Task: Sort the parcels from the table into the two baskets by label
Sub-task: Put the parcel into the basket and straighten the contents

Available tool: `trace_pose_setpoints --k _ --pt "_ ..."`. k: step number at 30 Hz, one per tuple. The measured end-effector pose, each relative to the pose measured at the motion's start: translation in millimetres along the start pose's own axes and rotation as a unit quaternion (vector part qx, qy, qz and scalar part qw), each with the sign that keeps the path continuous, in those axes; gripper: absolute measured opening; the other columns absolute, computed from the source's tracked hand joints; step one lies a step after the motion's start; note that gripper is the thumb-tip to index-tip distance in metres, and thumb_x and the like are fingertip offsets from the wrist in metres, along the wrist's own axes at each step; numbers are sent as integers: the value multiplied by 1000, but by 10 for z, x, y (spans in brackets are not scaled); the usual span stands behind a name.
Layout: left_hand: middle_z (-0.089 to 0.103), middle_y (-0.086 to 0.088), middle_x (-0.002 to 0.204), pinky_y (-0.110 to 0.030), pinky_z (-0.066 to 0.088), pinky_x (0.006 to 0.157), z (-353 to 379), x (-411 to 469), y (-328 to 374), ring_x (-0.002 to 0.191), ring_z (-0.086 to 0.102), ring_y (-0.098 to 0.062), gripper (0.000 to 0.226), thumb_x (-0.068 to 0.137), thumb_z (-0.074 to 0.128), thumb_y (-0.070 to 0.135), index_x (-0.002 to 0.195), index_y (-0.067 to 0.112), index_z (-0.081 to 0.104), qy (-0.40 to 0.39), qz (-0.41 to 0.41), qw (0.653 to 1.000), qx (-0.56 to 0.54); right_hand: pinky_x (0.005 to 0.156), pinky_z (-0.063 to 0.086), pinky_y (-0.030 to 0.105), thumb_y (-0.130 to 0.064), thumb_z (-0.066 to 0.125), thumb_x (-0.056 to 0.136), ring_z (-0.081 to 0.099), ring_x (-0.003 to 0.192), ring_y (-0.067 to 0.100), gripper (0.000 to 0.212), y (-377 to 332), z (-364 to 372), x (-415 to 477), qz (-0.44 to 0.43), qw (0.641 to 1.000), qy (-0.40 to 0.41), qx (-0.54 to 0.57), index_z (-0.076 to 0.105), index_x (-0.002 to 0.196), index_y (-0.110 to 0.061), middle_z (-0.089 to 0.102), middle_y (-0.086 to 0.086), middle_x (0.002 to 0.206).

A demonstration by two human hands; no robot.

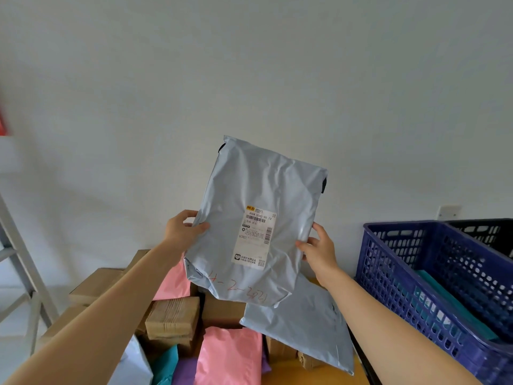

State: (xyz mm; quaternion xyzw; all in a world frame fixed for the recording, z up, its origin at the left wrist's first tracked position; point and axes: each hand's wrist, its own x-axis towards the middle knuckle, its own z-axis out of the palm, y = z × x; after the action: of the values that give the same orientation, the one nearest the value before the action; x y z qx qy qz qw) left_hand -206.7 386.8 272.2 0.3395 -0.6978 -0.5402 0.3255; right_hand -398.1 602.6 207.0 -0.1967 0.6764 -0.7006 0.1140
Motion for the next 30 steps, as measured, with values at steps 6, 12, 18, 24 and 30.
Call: trace_pose_setpoints --k 6,12,18,24,30 --pt "62 -12 90 -37 50 76 -46 43 -132 81 61 -31 39 83 73 6 118 15 58 -24 -2 1000 17 84 55 37 1 63 86 66 92 20 57 -41 11 -15 -13 999 -3 -37 48 134 -25 68 9 102" --pt "62 -19 100 -44 53 86 37 84 -302 91 62 -36 51 83 73 5 130 13 54 -54 -5 998 37 67 50 23 3 61 88 65 88 18 58 -73 -63 -134 1 999 10 -54 46 137 -25 67 11 104" --pt "63 -8 84 -30 50 60 238 95 -364 72 62 -23 54 85 70 5 134 18 50 -107 -6 994 34 66 51 20 5 60 88 67 90 20 58 -102 -264 -289 9 997 40 -68 45 138 -21 68 11 106" --pt "66 -17 100 -47 57 77 548 44 -466 88 66 -34 56 85 70 9 135 23 47 -175 1 984 45 62 51 14 7 59 88 66 84 10 54 -75 -550 -540 11 993 88 -73 49 134 -18 67 4 102" --pt "66 -18 97 -37 52 73 942 -161 -567 80 63 -30 55 85 71 6 135 19 50 -219 2 975 41 59 49 12 6 60 88 64 85 7 54 -26 -924 -844 31 988 131 -77 47 135 -18 65 -1 99"
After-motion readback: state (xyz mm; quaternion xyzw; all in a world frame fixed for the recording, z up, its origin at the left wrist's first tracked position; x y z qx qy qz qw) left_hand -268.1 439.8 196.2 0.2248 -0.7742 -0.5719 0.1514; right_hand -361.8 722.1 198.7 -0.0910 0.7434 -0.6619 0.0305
